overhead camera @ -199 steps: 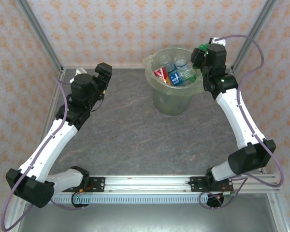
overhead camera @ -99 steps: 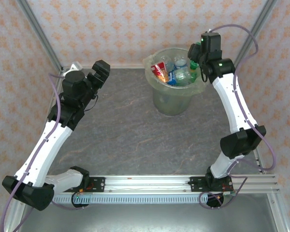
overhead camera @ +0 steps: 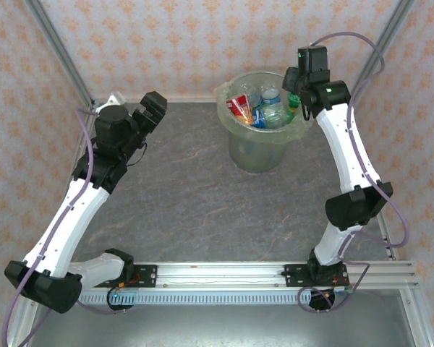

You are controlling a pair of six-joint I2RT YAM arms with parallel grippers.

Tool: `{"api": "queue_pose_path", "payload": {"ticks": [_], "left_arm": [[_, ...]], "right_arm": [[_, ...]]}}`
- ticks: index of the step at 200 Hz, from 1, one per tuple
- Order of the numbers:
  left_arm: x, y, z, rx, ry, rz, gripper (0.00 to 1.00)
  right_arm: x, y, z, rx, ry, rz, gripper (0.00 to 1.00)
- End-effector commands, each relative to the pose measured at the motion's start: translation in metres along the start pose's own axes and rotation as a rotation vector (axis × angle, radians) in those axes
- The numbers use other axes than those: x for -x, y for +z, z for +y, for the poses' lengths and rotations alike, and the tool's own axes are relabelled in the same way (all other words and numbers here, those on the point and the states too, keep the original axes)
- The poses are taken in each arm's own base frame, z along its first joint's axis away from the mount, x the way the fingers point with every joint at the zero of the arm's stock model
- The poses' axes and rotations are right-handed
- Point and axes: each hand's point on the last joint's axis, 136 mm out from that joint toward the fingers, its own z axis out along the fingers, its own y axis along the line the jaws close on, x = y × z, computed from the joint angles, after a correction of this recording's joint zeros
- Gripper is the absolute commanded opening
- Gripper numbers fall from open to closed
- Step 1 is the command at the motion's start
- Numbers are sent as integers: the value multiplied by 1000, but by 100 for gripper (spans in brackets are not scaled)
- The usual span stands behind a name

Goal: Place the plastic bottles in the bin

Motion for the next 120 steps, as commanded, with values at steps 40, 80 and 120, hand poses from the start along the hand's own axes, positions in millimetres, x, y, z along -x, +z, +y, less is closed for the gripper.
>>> {"api": "queue_pose_path", "payload": {"ticks": [40, 80, 120], "left_arm": [[13, 1, -4, 14, -2, -41, 99], [16, 3, -5, 18, 8, -44, 99], [17, 4, -5, 17, 12, -42, 99]], "right_arm": [[2, 16, 10, 12, -18, 11, 74], [24, -3, 9, 24, -8, -65, 82], [53, -24, 14, 66, 25, -176, 79]]}}
